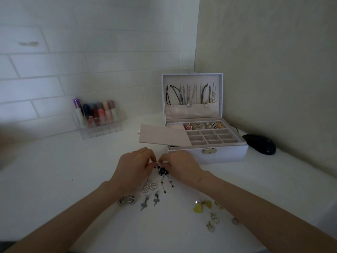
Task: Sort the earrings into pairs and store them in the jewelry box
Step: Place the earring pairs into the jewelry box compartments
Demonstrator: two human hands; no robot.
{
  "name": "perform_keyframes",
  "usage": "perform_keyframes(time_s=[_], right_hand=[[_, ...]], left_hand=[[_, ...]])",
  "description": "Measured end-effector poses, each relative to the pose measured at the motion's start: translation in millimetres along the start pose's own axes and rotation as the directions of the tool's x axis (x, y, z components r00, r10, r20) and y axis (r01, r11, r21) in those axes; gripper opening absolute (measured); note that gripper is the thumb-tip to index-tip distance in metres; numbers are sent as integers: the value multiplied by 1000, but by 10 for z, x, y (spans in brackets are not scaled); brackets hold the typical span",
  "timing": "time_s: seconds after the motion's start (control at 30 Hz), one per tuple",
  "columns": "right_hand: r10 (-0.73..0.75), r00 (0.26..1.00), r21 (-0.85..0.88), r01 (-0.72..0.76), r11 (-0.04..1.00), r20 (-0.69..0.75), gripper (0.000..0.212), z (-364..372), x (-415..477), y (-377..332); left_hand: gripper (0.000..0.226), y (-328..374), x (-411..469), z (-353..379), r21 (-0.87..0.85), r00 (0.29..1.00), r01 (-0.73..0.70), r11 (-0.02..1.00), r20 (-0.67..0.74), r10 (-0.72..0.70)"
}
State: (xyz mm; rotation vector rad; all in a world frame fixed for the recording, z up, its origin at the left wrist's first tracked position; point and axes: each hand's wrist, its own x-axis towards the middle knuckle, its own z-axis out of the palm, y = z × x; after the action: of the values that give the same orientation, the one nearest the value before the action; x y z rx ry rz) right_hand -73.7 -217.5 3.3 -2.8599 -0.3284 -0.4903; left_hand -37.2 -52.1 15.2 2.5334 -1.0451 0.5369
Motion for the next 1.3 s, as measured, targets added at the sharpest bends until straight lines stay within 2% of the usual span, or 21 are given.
perform_keyframes(time_s=[0.13,0.3,0.4,0.53,0.6,0.7,0.83,0.93,1.03,1.13,1.3], right_hand=[[-3,999,-43,1,999,-50,21,8,18,-37],[26,999,-50,-27,998,-25,25,6,47,-4],[36,999,-66,-37,997,-14,24,21,42,-4],[47,999,-78,-49,996,-16,21,31,32,-14],[33,997,-48,-37,998,-68,20,10,12,-18],[-14,977,38,22,999,-214,13,-83,-56,-7],[57,949,127,-18,992,-311,10,-348,-182,104],[135,939,171,-84,982,-315,10,-571,-199,260],[247,915,294,-152,944,-318,7,-743,-156,457],[323,888,319,-218,922,-326,3,-819,-94,674],[389,874,446,-235,864,-292,4,-850,32,971]], left_hand=[[10,35,-7,-64,-7,999,-21,1000,-33,21],[10,106,8,-160,-36,985,-99,994,-142,93],[22,164,33,-217,-53,969,-138,989,-212,124],[25,199,86,-258,-44,960,-135,990,-253,120],[24,210,113,-277,-38,959,-127,991,-261,113],[12,249,165,-317,-53,968,-67,996,-246,52],[9,303,330,-374,-96,978,45,994,-200,-64],[12,356,509,-350,-110,981,65,992,-176,-84],[16,417,704,-248,-86,986,79,993,-137,-90],[18,486,888,-116,-72,991,100,992,-83,-106],[19,590,1129,92,-66,995,93,994,-35,-95]])
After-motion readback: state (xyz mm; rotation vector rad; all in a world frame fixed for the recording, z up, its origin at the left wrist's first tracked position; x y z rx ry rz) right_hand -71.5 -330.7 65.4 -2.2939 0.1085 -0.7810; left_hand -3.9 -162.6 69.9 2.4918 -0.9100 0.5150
